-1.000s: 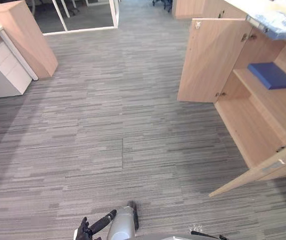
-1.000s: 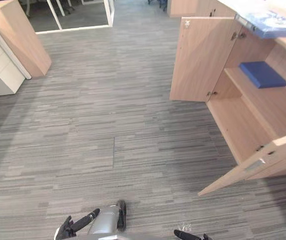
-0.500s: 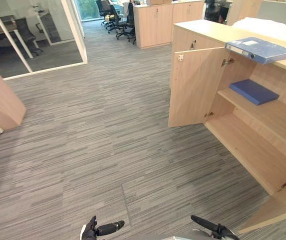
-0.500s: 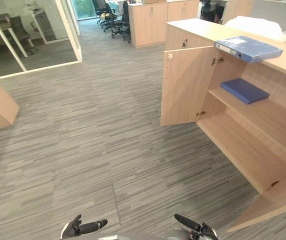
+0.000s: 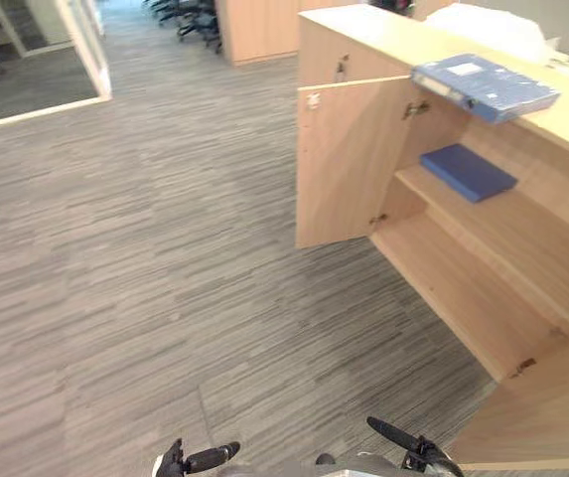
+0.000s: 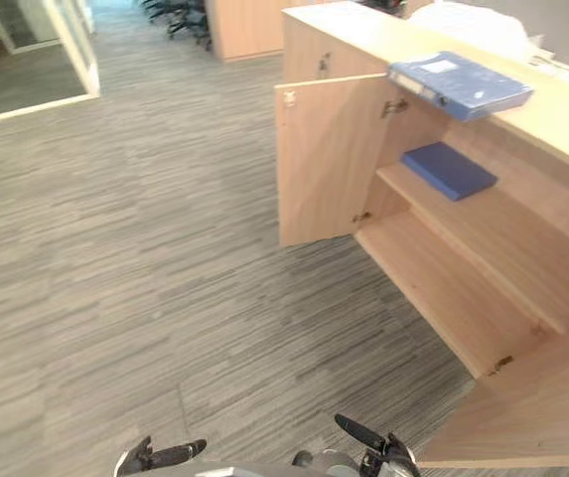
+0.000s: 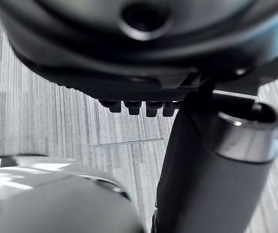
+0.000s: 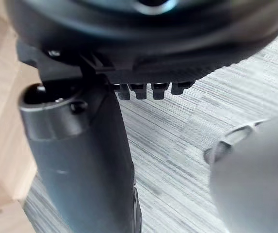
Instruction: Walk over to the cabinet, pick up the folder, carry it to the office cabinet, place the folder inside the office cabinet, then close the office cabinet door
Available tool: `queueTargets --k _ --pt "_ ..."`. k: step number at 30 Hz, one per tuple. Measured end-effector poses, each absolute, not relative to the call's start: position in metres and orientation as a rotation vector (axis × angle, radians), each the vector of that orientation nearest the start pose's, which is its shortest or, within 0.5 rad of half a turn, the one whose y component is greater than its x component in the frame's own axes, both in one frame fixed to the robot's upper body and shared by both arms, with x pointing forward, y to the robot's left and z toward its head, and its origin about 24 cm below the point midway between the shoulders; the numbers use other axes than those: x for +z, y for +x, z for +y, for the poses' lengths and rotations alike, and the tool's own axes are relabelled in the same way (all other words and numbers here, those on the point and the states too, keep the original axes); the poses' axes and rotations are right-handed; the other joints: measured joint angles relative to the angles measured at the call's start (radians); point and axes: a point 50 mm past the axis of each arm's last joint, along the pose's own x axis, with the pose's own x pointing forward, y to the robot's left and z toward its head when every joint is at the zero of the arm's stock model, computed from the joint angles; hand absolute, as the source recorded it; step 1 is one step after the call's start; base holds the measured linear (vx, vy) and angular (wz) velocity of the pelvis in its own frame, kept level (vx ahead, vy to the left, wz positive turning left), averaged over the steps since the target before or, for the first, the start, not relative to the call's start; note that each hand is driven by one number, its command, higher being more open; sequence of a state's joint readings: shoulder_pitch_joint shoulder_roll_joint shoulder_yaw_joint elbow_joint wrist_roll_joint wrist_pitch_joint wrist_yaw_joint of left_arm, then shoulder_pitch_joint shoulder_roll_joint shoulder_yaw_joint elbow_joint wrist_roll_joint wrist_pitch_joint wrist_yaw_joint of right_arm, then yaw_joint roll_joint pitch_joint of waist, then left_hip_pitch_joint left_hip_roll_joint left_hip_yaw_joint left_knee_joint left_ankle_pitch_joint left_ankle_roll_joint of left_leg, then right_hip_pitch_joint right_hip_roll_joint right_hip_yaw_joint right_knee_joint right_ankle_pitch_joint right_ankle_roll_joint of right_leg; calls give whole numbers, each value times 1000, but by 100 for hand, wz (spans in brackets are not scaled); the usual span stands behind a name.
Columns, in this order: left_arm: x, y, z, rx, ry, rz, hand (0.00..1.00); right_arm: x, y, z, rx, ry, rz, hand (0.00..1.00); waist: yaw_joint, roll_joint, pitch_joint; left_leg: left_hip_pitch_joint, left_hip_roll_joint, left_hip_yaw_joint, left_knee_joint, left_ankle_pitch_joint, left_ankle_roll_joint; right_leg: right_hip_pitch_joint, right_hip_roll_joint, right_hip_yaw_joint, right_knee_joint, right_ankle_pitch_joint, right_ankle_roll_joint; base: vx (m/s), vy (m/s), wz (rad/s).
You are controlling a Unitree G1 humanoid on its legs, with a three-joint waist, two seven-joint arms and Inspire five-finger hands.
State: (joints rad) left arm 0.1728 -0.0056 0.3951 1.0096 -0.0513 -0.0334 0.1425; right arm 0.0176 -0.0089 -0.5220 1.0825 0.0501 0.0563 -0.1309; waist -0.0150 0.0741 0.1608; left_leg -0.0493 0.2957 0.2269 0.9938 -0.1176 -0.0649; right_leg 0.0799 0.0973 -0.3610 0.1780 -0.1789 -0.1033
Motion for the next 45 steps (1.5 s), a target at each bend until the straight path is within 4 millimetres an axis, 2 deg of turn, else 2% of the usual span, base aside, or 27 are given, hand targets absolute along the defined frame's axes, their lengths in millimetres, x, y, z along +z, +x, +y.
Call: queueTargets --k 1,2,4,7,9,10,12,13,14,16,17,20,22,23,24,26,27,29,31,32,33,35,36,37,38,41,45 --pt "-165 50 207 615 -200 1132 100 -163 87 -215 -625 258 1142 100 4 9 -4 -24 20 -5 73 1 5 20 15 22 -6 -6 -11 399 49 -105" --pt "-163 53 209 655 -239 1107 100 -164 85 -215 -628 254 1151 100 6 1 -3 -69 25 -22 175 -13 5 63 22 62 -16 -21 -24 420 37 -95" --pt "-160 60 215 661 -225 1068 100 -166 81 -210 -616 254 1177 100 17 -28 -8 -133 -2 -23 191 -59 2 105 9 127 -47 -18 -17 415 33 -99" --pt "-156 69 219 685 -233 1025 100 -166 86 -206 -592 241 1184 100 36 -58 10 -220 -63 -36 -34 -149 -6 161 -40 247 -80 -8 7 396 113 -121" --pt "-155 71 221 696 -235 1013 100 -166 86 -204 -587 232 1193 100 46 -76 22 -224 -128 -96 -251 -150 -12 186 -85 278 -82 -10 37 385 213 -84" --pt "-154 76 220 710 -246 995 100 -166 87 -200 -569 223 1193 100 49 -79 22 -231 -173 -218 -471 -121 -20 199 -114 294 -82 -17 70 399 268 -83" --pt "-155 75 216 748 -285 995 100 -166 91 -198 -528 185 1185 100 53 -64 15 -232 -181 -358 -659 -36 -27 215 -133 317 -83 -48 124 483 369 -86" --pt "-158 71 210 774 -318 1011 100 -165 86 -203 -528 161 1181 100 55 -38 -1 -235 -161 -385 -669 90 -65 235 -136 334 -83 -71 163 474 414 -67" --pt "-158 68 212 789 -327 1018 100 -166 85 -202 -529 164 1183 100 57 -39 -8 -237 -169 -378 -642 118 -74 245 -147 346 -81 -77 175 435 433 -63" --pt "-156 71 224 816 -308 997 100 -167 86 -185 -492 192 1185 100 61 -106 -38 -226 -204 -287 -640 72 -39 182 -231 385 -19 -45 232 350 400 -72" --pt "-156 72 225 815 -306 995 100 -167 87 -183 -489 200 1179 100 64 -112 -46 -220 -207 -261 -640 63 -24 163 -246 398 2 -32 237 293 348 -97" --pt "-156 72 222 811 -311 1004 100 -164 95 -182 -482 210 1151 100 70 -121 -53 -119 -244 -106 -680 25 37 34 -351 413 239 -9 220 224 316 -116" --pt "-158 73 216 793 -318 1012 100 -162 98 -193 -496 200 1134 100 60 -101 -42 -37 -275 -20 -731 14 61 -83 -428 372 483 26 113 180 386 -111" --pt "-158 76 214 776 -315 1013 100 -161 100 -199 -520 208 1118 100 49 -101 -46 9 -296 14 -762 14 73 -130 -480 285 588 24 68 130 286 -69" --pt "-158 78 213 757 -304 1014 100 -162 97 -201 -530 210 1128 100 39 -99 -51 52 -302 35 -802 18 82 -138 -498 183 606 25 68 109 190 -60" --pt "-159 79 205 716 -292 1024 100 -165 89 -202 -540 212 1161 100 31 -88 -65 101 -294 53 -856 27 83 -125 -486 86 563 10 72 139 95 -50" --pt "-160 83 201 685 -287 1029 100 -165 87 -204 -546 210 1170 100 30 -67 -68 100 -264 61 -873 31 78 -134 -434 86 496 -49 144 162 -3 -55" --pt "-161 88 197 660 -282 1038 100 -164 95 -205 -547 223 1162 100 17 -45 -46 100 -212 56 -885 27 66 -154 -330 83 370 -83 168 75 -98 -39" --pt "-160 91 204 656 -263 1028 100 -165 96 -199 -541 238 1166 100 12 -79 -28 119 -208 24 -895 14 45 -183 -267 61 225 -65 180 53 -202 -14" --pt "-159 91 208 659 -255 1025 100 -165 96 -197 -543 246 1163 100 6 -94 -21 130 -213 13 -893 10 38 -182 -260 69 215 -22 141 122 -247 15" --pt "-161 88 205 663 -265 1042 100 -166 91 -202 -556 238 1171 100 11 -103 -24 140 -222 -25 -900 3 33 -158 -253 47 212 -46 150 180 -208 26" --pt "-161 87 204 640 -252 1042 100 -166 86 -205 -584 247 1172 100 19 -95 -24 159 -260 -85 -882 12 38 -146 -258 28 261 -76 190 216 -129 28" --pt "-161 88 200 627 -253 1044 100 -165 87 -206 -586 248 1162 100 13 -92 -24 176 -256 -84 -898 15 51 -179 -265 37 370 -80 190 182 -102 40" --pt "-161 87 201 617 -236 1049 100 -164 89 -207 -583 241 1146 100 11 -88 -29 190 -244 -108 -924 5 21 -242 -263 74 421 -119 170 187 -171 42" --pt "-161 81 206 617 -218 1058 100 -165 85 -201 -572 250 1161 100 20 -119 -43 201 -248 -122 -944 -2 3 -229 -254 72 341 -121 97 147 -208 39" --pt "-163 78 201 630 -256 1075 100 -167 81 -198 -593 277 1169 100 18 -91 -61 203 -176 -144 -912 -43 -29 -161 -188 11 261 -126 83 236 -240 36" --pt "-164 73 197 634 -290 1082 100 -167 74 -201 -622 288 1178 100 14 -52 -92 136 -81 -161 -674 -161 -93 -36 -89 -35 121 -114 59 244 -155 22"
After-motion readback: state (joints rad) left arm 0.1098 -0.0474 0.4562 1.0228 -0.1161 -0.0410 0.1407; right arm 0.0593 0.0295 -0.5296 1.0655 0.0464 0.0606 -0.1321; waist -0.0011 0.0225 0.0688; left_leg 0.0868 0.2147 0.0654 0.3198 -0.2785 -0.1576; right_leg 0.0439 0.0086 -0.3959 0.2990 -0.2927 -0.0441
